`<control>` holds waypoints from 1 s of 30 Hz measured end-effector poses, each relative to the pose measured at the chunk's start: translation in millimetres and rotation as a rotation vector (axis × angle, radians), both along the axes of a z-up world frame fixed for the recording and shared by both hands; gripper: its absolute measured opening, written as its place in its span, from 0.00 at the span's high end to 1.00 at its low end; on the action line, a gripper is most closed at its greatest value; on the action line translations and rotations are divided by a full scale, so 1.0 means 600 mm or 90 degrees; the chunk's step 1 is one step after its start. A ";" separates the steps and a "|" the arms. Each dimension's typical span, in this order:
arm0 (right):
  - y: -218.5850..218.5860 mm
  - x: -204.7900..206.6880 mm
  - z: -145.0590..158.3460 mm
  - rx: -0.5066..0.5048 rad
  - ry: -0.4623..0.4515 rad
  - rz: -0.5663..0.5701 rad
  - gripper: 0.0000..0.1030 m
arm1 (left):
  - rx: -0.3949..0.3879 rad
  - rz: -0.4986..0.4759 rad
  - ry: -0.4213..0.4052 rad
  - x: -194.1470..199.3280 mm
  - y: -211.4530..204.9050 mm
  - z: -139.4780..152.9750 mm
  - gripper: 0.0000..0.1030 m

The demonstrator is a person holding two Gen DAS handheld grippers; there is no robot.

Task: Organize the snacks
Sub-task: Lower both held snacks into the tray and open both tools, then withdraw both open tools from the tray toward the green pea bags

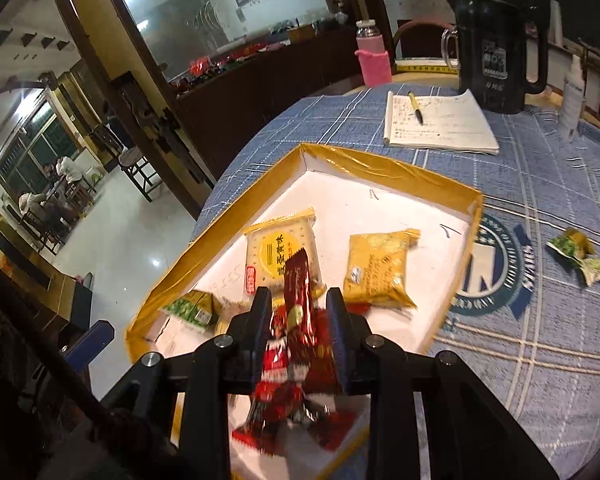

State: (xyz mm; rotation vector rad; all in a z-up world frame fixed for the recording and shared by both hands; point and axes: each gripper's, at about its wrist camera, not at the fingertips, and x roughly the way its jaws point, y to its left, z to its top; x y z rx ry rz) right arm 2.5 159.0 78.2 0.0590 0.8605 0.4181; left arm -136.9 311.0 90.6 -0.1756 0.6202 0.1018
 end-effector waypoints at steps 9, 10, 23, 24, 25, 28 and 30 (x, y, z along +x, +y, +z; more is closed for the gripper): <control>-0.087 -0.096 0.049 -0.007 -0.057 -0.025 0.72 | 0.040 0.019 -0.016 -0.065 -0.063 0.028 0.23; -0.100 -0.105 0.054 -0.009 -0.063 -0.032 0.72 | 0.044 0.016 -0.016 -0.071 -0.073 0.032 0.23; -0.371 -0.193 0.138 -0.122 -0.162 -0.227 0.72 | 0.051 -0.077 -0.031 -0.134 -0.193 0.053 0.23; -0.398 -0.194 0.147 -0.143 -0.168 -0.255 0.72 | 0.028 -0.093 -0.025 -0.134 -0.196 0.050 0.23; -0.419 -0.196 0.155 -0.164 -0.176 -0.279 0.72 | 0.013 -0.102 -0.020 -0.133 -0.199 0.050 0.23; -0.487 -0.192 0.191 -0.257 -0.203 -0.361 0.72 | -0.048 -0.123 -0.012 -0.122 -0.197 0.063 0.23; -0.530 -0.188 0.225 -0.313 -0.225 -0.412 0.72 | -0.070 -0.128 -0.019 -0.117 -0.197 0.080 0.23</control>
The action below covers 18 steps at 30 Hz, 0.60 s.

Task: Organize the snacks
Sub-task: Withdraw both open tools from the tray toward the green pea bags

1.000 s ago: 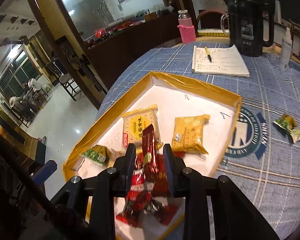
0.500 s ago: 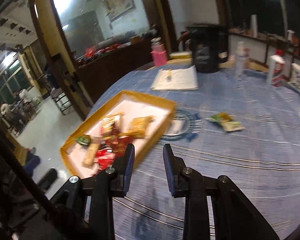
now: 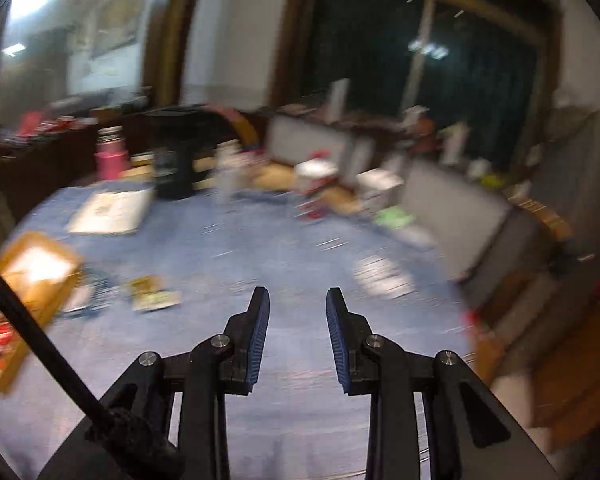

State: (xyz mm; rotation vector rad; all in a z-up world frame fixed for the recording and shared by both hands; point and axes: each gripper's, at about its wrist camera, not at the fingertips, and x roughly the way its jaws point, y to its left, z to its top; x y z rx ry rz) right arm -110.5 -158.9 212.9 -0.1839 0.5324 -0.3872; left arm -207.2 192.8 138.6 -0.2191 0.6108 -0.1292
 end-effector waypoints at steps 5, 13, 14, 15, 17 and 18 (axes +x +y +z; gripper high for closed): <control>-0.090 0.012 0.056 0.031 -0.034 -0.073 0.64 | -0.074 -0.037 0.004 0.032 -0.009 0.024 0.15; -0.045 0.099 -0.080 0.093 0.074 0.025 0.64 | -0.168 -0.116 0.061 0.079 -0.055 -0.051 0.13; -0.020 0.120 -0.107 0.097 0.095 0.050 0.64 | -0.171 -0.111 0.065 0.086 -0.057 -0.058 0.13; -0.004 0.130 -0.121 0.101 0.107 0.064 0.64 | -0.171 -0.103 0.069 0.093 -0.058 -0.063 0.13; 0.034 0.167 -0.159 0.124 0.138 0.096 0.64 | -0.171 -0.089 0.082 0.107 -0.056 -0.074 0.13; 0.046 0.181 -0.173 0.138 0.149 0.105 0.64 | -0.171 -0.090 0.092 0.117 -0.055 -0.080 0.13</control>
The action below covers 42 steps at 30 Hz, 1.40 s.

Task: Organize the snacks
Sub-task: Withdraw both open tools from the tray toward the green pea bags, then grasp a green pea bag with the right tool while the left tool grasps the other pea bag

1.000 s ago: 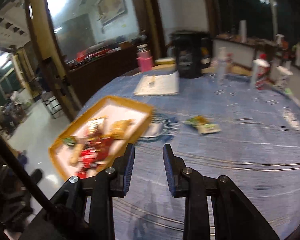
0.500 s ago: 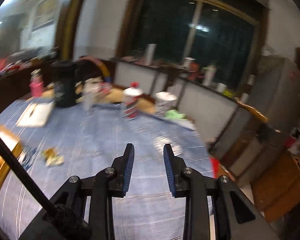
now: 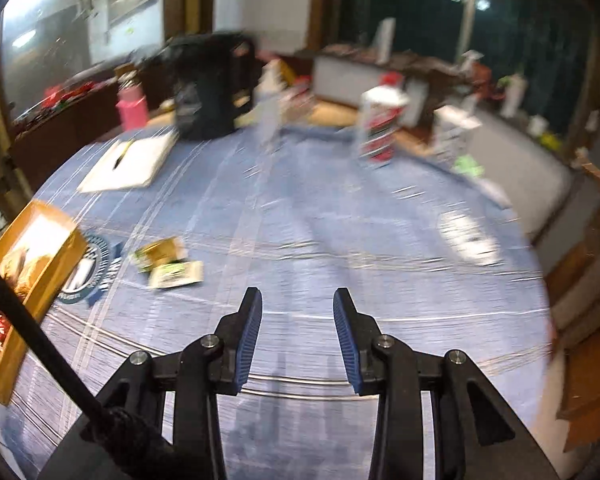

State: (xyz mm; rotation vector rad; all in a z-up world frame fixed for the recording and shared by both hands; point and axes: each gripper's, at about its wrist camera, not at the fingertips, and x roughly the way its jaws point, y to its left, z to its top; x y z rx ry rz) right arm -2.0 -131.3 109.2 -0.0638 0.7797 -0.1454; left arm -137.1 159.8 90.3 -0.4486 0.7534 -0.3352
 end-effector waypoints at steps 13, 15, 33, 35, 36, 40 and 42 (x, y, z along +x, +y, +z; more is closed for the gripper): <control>0.094 0.225 -0.111 0.176 0.091 -0.013 0.64 | 0.039 -0.031 0.008 0.051 0.011 -0.030 0.13; 0.111 0.237 -0.121 0.150 0.098 -0.006 0.64 | 0.042 -0.034 0.006 0.054 0.012 -0.031 0.13; 0.054 0.057 -0.088 0.184 0.119 0.107 0.68 | 0.049 -0.062 0.006 0.058 0.005 -0.039 0.13; 0.059 0.036 -0.101 0.168 0.121 0.132 0.66 | 0.052 -0.063 0.007 0.059 -0.002 -0.039 0.13; 0.065 0.033 -0.104 0.155 0.118 0.143 0.64 | 0.051 -0.065 0.010 0.061 -0.006 -0.041 0.13; 0.098 0.041 -0.116 0.076 0.086 0.189 0.50 | 0.067 -0.075 0.020 0.059 -0.026 -0.044 0.13; 0.111 0.046 -0.125 0.047 0.081 0.210 0.50 | 0.077 -0.077 0.018 0.054 -0.032 -0.041 0.13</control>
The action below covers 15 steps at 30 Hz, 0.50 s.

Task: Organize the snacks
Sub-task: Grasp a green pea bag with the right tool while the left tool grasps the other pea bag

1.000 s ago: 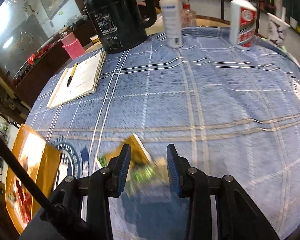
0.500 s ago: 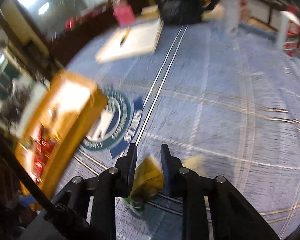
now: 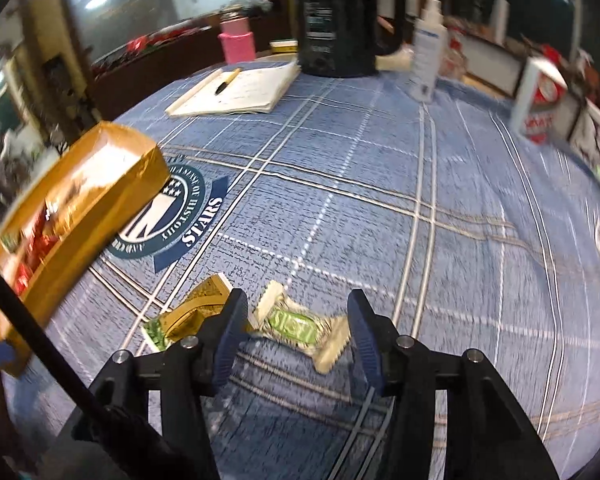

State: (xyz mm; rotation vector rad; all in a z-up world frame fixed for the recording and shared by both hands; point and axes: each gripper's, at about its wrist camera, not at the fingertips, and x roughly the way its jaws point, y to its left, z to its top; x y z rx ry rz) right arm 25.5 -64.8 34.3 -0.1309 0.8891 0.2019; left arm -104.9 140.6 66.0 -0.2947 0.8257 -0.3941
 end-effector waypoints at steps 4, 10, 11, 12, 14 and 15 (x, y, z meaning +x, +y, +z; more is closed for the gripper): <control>0.003 0.005 -0.013 -0.018 0.006 0.024 0.52 | 0.012 0.007 -0.003 -0.002 -0.003 0.005 0.13; 0.016 -0.032 -0.026 -0.036 0.015 0.061 0.77 | 0.030 0.016 -0.006 0.009 -0.003 0.010 0.13; 0.017 -0.039 -0.027 -0.043 0.011 0.058 0.78 | 0.039 0.016 -0.009 0.014 -0.005 0.012 0.13; 0.017 -0.042 -0.026 -0.040 0.012 0.053 0.79 | 0.046 0.016 -0.011 0.018 -0.006 0.013 0.13; 0.016 -0.045 -0.025 -0.031 0.009 0.044 0.82 | 0.060 0.014 -0.014 0.029 -0.013 0.017 0.13; 0.015 -0.046 -0.025 -0.028 0.009 0.040 0.82 | 0.070 0.010 -0.016 0.039 -0.019 0.019 0.13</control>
